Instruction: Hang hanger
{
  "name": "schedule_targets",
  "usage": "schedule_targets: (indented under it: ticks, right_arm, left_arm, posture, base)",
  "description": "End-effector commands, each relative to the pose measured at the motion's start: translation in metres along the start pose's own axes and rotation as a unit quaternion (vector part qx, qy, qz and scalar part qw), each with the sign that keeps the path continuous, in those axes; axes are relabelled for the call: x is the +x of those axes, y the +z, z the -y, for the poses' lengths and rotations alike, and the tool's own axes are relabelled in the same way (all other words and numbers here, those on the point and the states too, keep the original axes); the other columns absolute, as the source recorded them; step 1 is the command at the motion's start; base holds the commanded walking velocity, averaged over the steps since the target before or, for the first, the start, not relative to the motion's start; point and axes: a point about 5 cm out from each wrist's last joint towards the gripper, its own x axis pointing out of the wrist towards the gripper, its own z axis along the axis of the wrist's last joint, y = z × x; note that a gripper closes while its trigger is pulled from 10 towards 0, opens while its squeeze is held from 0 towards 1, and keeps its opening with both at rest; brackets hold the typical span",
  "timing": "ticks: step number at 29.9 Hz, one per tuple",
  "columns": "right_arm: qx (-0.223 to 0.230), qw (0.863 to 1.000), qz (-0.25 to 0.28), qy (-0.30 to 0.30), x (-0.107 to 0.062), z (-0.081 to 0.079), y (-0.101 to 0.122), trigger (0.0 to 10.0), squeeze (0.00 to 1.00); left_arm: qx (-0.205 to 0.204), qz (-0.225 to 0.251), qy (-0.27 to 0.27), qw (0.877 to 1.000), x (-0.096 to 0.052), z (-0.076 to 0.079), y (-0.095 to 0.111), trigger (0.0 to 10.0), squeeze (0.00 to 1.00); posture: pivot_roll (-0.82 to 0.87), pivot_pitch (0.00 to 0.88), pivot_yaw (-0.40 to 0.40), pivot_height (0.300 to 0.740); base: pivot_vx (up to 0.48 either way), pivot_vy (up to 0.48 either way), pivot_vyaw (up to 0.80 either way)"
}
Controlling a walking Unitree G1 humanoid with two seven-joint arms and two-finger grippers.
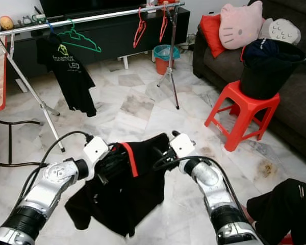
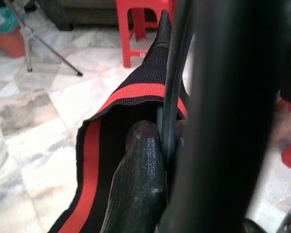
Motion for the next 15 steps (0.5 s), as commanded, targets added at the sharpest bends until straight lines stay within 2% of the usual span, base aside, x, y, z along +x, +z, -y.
schedule_targets:
  ticks: [1, 5, 10, 15]
  right_arm:
    - [-0.001, 1.000, -0.019, 0.007, -0.001, -0.010, -0.010, 10.0, 0.00]
    - [-0.012, 0.999, -0.032, 0.020, -0.001, -0.017, -0.015, 10.0, 0.00]
    - [-0.038, 0.997, -0.058, 0.043, -0.004, -0.029, -0.027, 10.0, 0.00]
    - [-0.058, 0.995, -0.073, 0.042, -0.007, -0.033, -0.034, 10.0, 0.00]
  left_arm:
    - [-0.007, 0.032, 0.021, 0.999, 0.002, -0.008, 0.016, 10.0, 0.00]
    - [-0.014, 0.039, 0.036, 0.999, 0.004, -0.012, 0.020, 10.0, 0.00]
    - [-0.049, 0.068, 0.072, 0.994, 0.006, -0.021, 0.034, 10.0, 0.00]
    - [-0.063, 0.082, 0.074, 0.992, 0.007, -0.023, 0.043, 10.0, 0.00]
  posture:
    - [-0.06, 0.009, -0.002, 0.740]
    - [-0.06, 0.009, -0.002, 0.740]
    - [-0.06, 0.006, -0.006, 0.740]
    - [-0.06, 0.012, -0.005, 0.740]
  base:
    - [0.000, 0.000, 0.00]
    - [0.000, 0.000, 0.00]
    - [0.000, 0.000, 0.00]
    - [0.000, 0.000, 0.00]
